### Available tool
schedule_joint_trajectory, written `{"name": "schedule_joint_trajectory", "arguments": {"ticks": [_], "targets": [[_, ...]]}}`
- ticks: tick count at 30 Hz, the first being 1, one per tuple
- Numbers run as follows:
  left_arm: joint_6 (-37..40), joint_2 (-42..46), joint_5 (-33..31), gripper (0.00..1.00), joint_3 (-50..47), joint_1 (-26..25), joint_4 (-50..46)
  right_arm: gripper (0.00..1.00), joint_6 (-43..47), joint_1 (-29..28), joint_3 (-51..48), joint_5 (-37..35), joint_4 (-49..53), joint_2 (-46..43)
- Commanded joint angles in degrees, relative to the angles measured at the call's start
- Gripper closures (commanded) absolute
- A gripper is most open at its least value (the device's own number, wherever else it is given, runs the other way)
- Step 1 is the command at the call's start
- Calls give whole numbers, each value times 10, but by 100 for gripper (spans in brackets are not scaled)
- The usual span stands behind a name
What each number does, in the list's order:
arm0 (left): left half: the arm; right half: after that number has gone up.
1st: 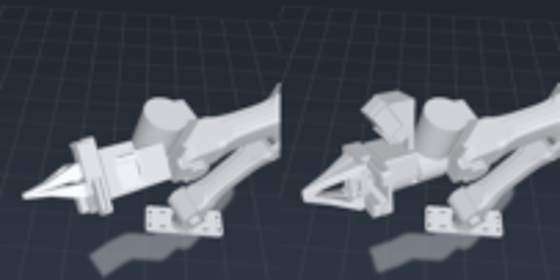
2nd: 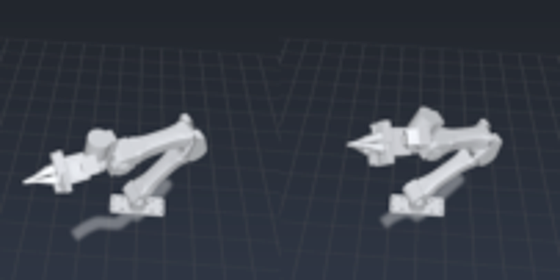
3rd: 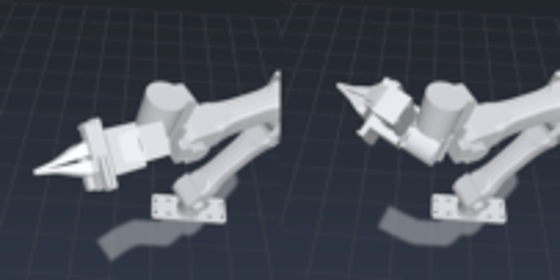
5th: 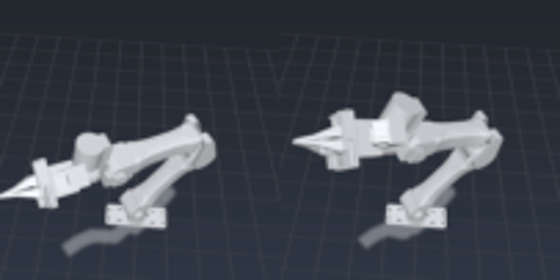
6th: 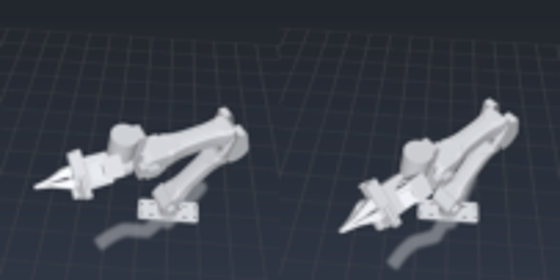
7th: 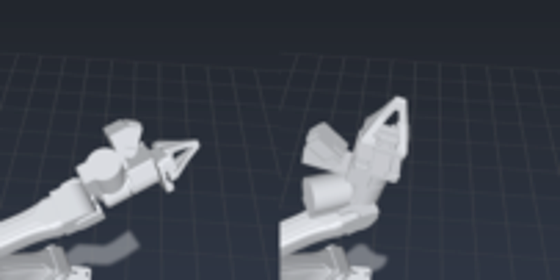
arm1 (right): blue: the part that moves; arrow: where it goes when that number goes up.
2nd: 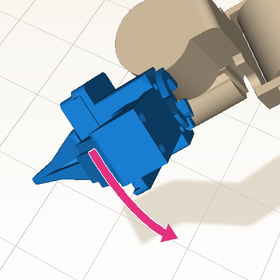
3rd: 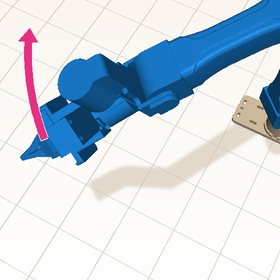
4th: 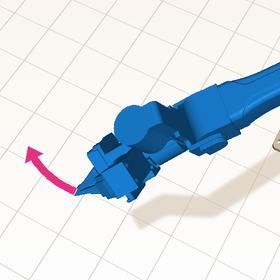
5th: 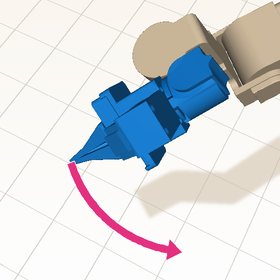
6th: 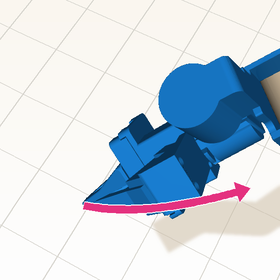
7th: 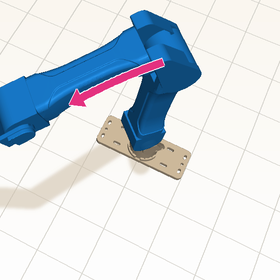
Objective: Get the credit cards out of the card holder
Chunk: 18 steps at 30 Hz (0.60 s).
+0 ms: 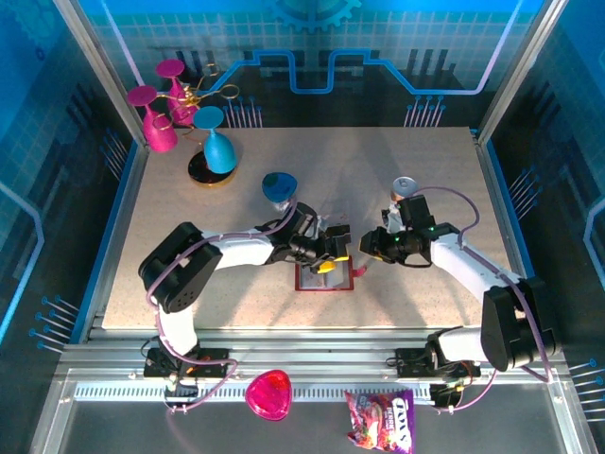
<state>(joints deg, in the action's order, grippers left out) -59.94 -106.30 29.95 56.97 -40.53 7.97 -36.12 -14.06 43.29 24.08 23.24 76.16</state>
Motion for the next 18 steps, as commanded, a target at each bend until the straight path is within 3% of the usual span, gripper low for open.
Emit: {"name": "schedule_joint_trajectory", "arguments": {"ticks": [1,18], "targets": [[-7,-17,23,44,15,-8,3,66,3,8,-12,10,8,-14],[-6,33,-3,44,-19,6,7,66,-32,-8,-34,46,-43,-1]]}}
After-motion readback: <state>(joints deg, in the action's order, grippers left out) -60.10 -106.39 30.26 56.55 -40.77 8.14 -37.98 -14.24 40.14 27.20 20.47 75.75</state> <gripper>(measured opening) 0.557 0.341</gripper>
